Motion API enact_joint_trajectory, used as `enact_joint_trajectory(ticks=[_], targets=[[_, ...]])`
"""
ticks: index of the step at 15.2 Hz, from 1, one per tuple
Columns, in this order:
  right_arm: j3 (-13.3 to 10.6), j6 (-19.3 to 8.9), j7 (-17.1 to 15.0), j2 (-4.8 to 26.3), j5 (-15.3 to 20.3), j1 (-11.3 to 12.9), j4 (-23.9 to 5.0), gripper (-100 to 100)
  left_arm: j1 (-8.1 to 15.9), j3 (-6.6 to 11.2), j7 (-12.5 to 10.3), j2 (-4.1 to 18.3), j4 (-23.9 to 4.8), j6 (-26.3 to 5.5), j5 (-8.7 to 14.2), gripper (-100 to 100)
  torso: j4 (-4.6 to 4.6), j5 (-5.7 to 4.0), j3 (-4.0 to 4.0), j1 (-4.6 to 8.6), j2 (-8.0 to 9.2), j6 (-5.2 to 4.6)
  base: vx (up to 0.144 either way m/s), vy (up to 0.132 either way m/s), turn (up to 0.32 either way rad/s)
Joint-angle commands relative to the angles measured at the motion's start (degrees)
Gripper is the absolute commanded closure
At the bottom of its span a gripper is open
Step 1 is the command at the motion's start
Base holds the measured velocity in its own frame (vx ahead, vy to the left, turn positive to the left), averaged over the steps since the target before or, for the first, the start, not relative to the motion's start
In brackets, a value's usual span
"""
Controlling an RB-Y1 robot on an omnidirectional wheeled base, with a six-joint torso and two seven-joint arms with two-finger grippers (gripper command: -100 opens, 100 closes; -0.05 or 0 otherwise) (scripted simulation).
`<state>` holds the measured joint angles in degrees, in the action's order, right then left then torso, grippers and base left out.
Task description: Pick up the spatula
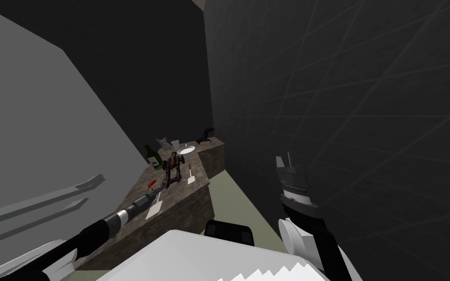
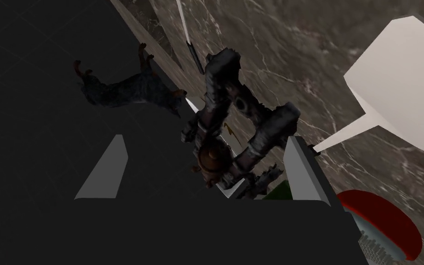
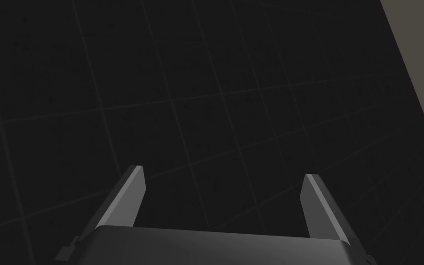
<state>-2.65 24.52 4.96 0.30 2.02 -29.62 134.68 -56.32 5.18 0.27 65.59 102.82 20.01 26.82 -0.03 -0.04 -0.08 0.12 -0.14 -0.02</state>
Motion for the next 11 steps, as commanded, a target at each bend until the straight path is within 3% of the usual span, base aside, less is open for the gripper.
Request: enact_joint_trajectory(ticks=[1,3,4,5,6,7,8,11], targets=[[0.0,0.0,0.0,0.0,0.0,0.0,0.0,0,-1.5,-0.9,0.79,2.86,-2.27,-1.46,2.39,-100,0.0,0.0,0.0,0.0,0.0,0.0,0.043,-0.034,-0.139],[0.0,0.0,0.0,0.0,0.0,0.0,0.0,0,-1.5,-0.9,0.79,4.5,-2.27,-1.46,2.39,-100,-0.01,0.01,-0.02,0.01,-0.03,0.0,0.033,-0.028,-0.064],[0.0,0.0,0.0,0.0,0.0,0.0,0.0,0,-3.1,-1.26,1.21,6.34,-3.66,-2.37,4.22,-100,0.0,0.0,-0.01,-0.01,-0.01,0.02,0.037,-0.026,-0.093],[0.0,0.0,0.0,0.0,0.0,0.0,0.0,0,-3.1,-1.26,1.21,7.54,-3.66,-2.37,4.22,-100,0.0,0.0,-0.01,-0.01,-0.01,0.0,0.04,-0.027,-0.102],[0.0,0.0,0.0,0.0,0.0,0.0,0.0,0,-3.1,-1.26,1.21,7.64,-3.66,-2.37,4.22,-100,-0.01,0.0,-0.02,0.0,-0.03,0.0,0.029,-0.019,-0.035],[0.0,0.0,0.0,0.0,0.0,0.0,0.0,0,-4.67,-1.69,1.59,9.71,-4.99,-3.26,6.01,-100,0.0,0.01,-0.01,-0.01,-0.01,0.02,0.035,-0.029,-0.09],[0.0,0.0,0.0,0.0,0.0,0.0,0.0,0,-4.67,-1.69,1.59,10.7,-4.99,-3.26,6.01,-100,-0.01,0.01,-0.01,0.0,-0.01,0.0,0.036,-0.036,-0.111],[0.0,0.0,0.0,0.0,0.0,0.0,0.0,0,-7.72,-2.76,2.26,15.17,-7.43,-4.95,9.42,-100,-0.01,-0.01,-0.03,0.06,-0.06,0.01,0.051,-0.039,-0.111]])
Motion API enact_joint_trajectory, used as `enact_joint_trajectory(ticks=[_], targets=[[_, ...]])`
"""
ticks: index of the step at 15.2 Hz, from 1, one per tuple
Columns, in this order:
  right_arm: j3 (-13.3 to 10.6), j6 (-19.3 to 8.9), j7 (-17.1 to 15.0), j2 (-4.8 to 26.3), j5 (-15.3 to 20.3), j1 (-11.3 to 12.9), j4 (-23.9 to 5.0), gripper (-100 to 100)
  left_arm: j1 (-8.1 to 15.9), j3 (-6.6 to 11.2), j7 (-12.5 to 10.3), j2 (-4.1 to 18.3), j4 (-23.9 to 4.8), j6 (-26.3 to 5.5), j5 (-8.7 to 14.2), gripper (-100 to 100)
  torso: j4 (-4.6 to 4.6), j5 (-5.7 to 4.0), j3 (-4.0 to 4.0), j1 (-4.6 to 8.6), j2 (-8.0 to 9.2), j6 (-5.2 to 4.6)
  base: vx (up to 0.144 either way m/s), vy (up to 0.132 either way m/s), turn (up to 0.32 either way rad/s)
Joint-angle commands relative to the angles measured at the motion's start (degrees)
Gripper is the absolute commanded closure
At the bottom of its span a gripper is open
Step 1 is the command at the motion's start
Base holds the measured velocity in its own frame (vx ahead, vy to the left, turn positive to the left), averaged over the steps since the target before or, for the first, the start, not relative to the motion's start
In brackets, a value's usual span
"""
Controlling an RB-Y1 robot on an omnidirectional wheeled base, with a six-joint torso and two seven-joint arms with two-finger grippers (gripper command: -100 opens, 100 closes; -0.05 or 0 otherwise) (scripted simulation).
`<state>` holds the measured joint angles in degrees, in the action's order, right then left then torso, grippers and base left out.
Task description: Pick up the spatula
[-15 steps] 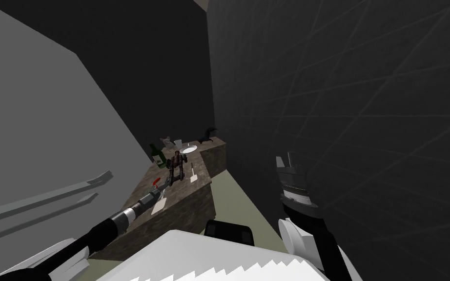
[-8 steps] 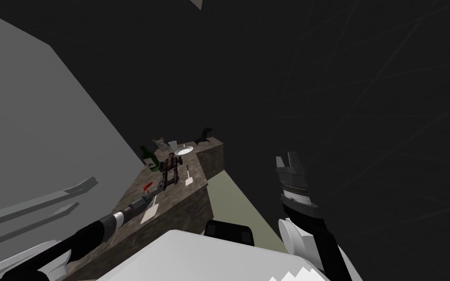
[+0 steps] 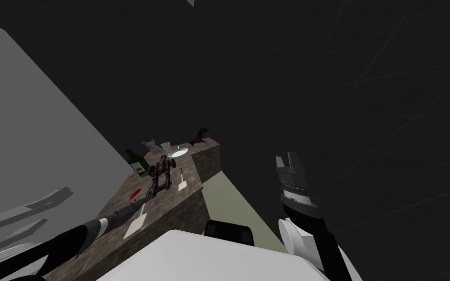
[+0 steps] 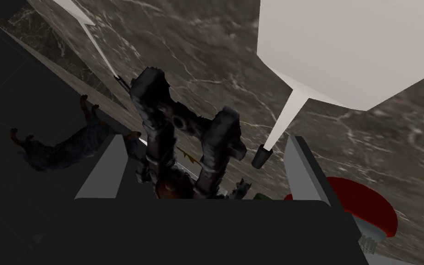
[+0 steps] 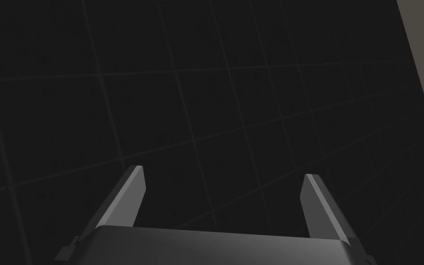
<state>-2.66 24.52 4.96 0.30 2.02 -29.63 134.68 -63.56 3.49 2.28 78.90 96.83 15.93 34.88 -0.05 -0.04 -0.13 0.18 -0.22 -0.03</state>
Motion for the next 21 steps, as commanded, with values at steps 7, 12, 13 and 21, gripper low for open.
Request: enact_joint_trajectory(ticks=[7,12,13,21], targets=[[0.0,0.0,0.0,0.0,0.0,0.0,0.0,0,-4.73,-3.19,0.98,10.16,-4.43,-3.17,5.92,-100,-0.01,0.0,-0.02,0.0,-0.03,0.0,0.046,-0.034,-0.084],[0.0,0.0,0.0,0.0,0.0,0.0,0.0,0,-7.33,-4.96,1.28,14.85,-5.93,-4.53,8.52,-100,-0.02,0.0,-0.05,0.02,-0.08,-0.01,0.064,-0.037,-0.101],[0.0,0.0,0.0,0.0,0.0,0.0,0.0,0,-8.54,-5.93,1.38,16.62,-6.51,-5.15,9.67,-100,-0.02,-0.01,-0.04,0.03,-0.06,0.01,0.063,-0.037,-0.091],[0.0,0.0,0.0,0.0,0.0,0.0,0.0,0,-13.3,-10.71,1.46,22.5,-8.13,-7.47,13.77,-100,0.0,0.0,0.0,0.01,-0.01,0.03,0.064,-0.036,-0.073]])
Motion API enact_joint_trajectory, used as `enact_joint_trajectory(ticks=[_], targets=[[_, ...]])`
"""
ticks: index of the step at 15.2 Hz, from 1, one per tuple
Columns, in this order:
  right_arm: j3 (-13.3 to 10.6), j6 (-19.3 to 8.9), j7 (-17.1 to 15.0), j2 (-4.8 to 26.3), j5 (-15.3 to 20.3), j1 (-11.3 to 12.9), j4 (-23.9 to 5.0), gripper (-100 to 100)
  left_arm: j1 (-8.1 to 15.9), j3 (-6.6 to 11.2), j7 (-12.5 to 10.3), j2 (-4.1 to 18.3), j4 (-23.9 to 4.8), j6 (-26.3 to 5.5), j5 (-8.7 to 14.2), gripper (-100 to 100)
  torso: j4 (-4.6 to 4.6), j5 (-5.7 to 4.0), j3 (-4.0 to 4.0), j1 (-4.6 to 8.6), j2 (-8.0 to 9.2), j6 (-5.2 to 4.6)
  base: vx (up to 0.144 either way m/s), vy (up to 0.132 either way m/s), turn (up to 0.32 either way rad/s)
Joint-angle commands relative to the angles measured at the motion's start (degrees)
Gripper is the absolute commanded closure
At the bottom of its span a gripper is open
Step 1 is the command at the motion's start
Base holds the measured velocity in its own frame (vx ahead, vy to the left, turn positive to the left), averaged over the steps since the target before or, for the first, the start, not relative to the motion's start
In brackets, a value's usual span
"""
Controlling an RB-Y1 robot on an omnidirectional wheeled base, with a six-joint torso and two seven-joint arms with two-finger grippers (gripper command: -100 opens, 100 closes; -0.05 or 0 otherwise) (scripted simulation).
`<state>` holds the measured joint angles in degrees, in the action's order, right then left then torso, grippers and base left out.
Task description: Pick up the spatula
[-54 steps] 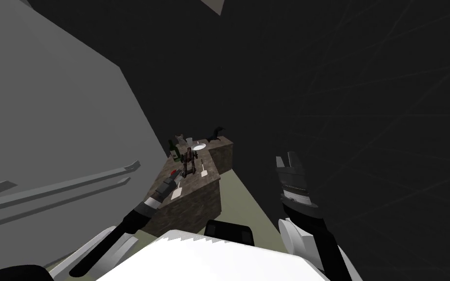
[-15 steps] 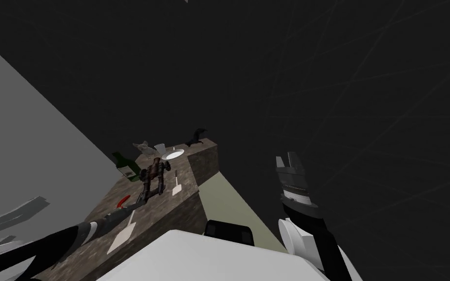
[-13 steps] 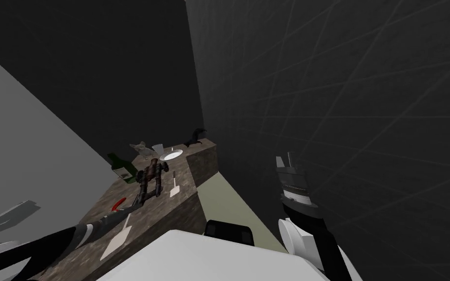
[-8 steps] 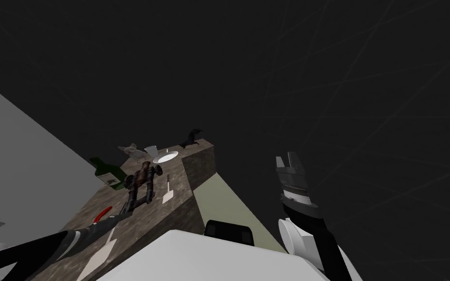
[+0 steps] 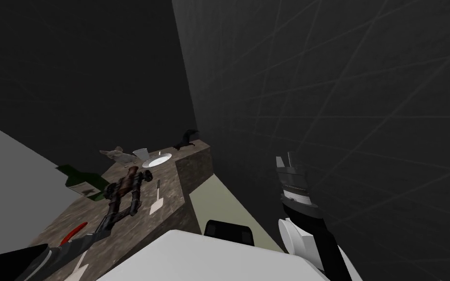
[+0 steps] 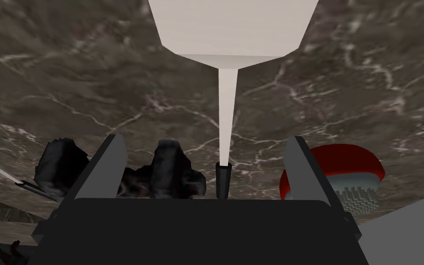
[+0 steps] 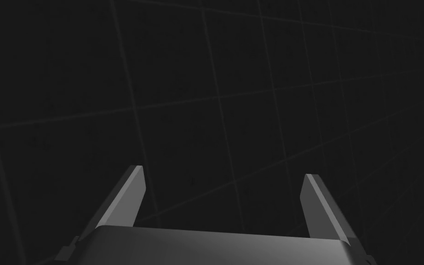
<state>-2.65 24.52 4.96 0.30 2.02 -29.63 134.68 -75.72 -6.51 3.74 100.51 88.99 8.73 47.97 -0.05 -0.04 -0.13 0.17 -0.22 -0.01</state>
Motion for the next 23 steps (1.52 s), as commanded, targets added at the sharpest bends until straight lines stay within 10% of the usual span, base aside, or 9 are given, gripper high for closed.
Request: enact_joint_trajectory(ticks=[1,5,14,15,16,23], targets=[[0.0,0.0,0.0,0.0,0.0,0.0,0.0,0,-1.74,-1.43,-0.02,1.48,-0.41,-0.55,1.16,-100,0.0,0.0,0.0,0.0,0.0,0.0,0.063,-0.025,-0.084],[0.0,0.0,0.0,0.0,0.0,0.0,0.0,0,-2.86,-1.58,0.0,2.19,-0.43,-0.79,1.8,-100,0.01,0.0,0.03,-0.01,0.06,0.02,0.04,-0.021,-0.036],[0.01,0.0,0.0,0.01,0.0,0.01,0.0,0,3.24,-5.23,1.4,-7.98,-0.71,-5.23,-3.14,-100,0.08,0.08,0.18,-0.3,0.31,0.02,0.0,0.036,-0.103],[0.01,0.0,0.0,0.01,0.0,0.01,0.0,0,2.36,-4.95,1.03,-6.48,-0.89,-4.21,-2.46,-100,0.08,0.08,0.18,-0.29,0.31,0.02,-0.003,0.023,-0.033],[0.01,0.0,0.0,0.0,0.0,0.01,0.0,0,2.51,-5.07,1.06,-6.67,-0.9,-4.35,-2.57,100,0.08,0.07,0.18,-0.26,0.3,0.02,-0.001,0.008,-0.005],[0.0,0.0,0.0,0.0,0.0,0.0,0.0,0,0.32,-3.61,0.67,-2.9,-0.62,-2.99,-0.71,100,0.05,0.07,0.15,-0.12,0.27,0.07,0.0,-0.015,0.058]])
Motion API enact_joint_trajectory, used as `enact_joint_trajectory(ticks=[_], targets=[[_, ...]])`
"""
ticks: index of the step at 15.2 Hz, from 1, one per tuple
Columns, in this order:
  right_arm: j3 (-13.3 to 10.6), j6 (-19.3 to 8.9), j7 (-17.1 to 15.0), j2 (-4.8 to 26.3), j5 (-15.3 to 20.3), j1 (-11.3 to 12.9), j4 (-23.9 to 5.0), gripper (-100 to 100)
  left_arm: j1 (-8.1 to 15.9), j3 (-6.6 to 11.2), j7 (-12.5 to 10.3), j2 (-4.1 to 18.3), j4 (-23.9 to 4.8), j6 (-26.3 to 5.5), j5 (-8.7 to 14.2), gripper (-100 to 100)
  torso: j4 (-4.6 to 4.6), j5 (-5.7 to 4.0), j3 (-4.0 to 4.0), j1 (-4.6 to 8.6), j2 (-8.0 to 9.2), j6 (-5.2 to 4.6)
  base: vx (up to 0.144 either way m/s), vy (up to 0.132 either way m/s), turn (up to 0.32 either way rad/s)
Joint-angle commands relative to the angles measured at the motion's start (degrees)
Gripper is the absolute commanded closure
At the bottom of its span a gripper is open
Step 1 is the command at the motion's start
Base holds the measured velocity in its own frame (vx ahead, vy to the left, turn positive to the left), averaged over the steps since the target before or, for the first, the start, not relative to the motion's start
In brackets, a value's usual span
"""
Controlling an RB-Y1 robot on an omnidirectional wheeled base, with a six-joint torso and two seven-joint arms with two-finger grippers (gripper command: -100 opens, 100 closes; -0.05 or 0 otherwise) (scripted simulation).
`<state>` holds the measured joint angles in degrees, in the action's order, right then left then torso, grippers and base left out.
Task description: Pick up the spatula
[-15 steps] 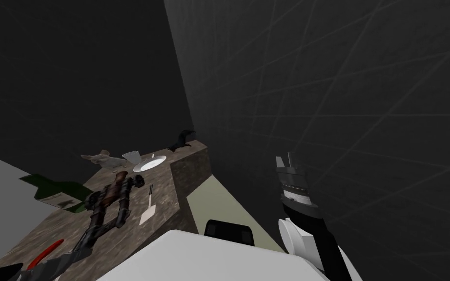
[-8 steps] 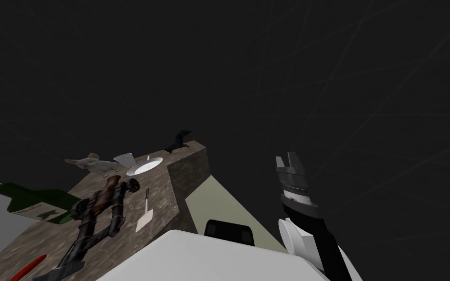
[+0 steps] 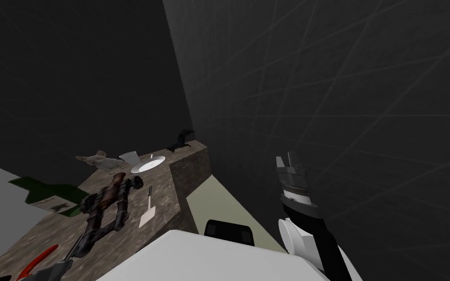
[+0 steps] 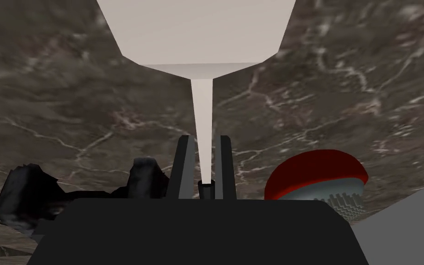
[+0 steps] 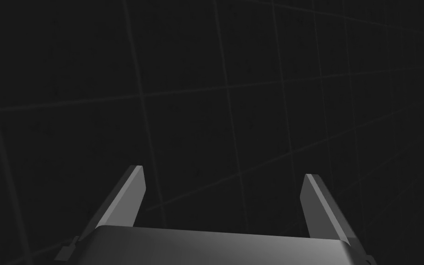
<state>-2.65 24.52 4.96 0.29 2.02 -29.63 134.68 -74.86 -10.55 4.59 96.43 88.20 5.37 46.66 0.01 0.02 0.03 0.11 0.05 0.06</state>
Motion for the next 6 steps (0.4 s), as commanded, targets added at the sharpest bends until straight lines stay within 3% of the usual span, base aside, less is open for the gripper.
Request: enact_joint_trajectory(ticks=[1,5,6], targets=[[0.0,0.0,0.0,0.0,0.0,0.0,0.0,0,-1.13,0.74,-0.33,2.21,0.19,0.81,1.09,100,0.0,0.0,0.0,0.0,0.0,0.0,0.001,-0.047,0.137],[0.0,0.0,0.0,0.0,0.0,0.0,0.0,0,-3.47,2.04,-0.92,6.27,0.26,2.61,3.04,100,-0.01,-0.02,-0.02,0.03,-0.04,-0.03,0.002,-0.04,0.095],[0.0,0.0,0.0,0.0,0.0,0.0,0.0,0,-3.95,2.87,-0.43,4.98,0.54,1.88,2.65,100,0.0,-0.01,-0.02,0.03,-0.04,-0.05,0.0,-0.022,0.031]])
